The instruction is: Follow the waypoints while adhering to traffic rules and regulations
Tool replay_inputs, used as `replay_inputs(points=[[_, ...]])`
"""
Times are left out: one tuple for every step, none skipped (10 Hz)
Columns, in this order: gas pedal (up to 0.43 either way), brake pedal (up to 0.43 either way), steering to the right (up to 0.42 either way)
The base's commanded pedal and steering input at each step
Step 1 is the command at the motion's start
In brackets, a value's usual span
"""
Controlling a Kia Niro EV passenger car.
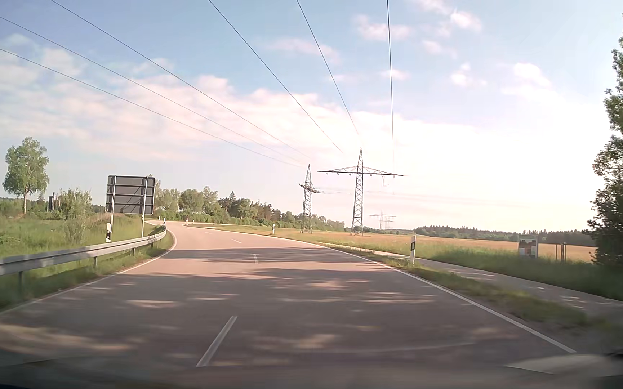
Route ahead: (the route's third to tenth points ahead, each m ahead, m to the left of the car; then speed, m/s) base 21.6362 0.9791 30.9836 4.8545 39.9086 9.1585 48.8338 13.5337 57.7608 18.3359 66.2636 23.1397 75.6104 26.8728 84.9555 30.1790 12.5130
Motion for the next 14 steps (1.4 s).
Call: replay_inputs(points=[[0.157, 0.000, -0.040], [0.157, 0.000, -0.042], [0.157, 0.000, -0.045], [0.157, 0.000, -0.050], [0.157, 0.000, -0.055], [0.157, 0.000, -0.060], [0.157, 0.000, -0.064], [0.157, 0.000, -0.066], [0.169, 0.000, -0.066], [0.169, 0.000, -0.066], [0.169, 0.000, -0.066], [0.177, 0.000, -0.067], [0.177, 0.000, -0.067], [0.177, 0.000, -0.067]])
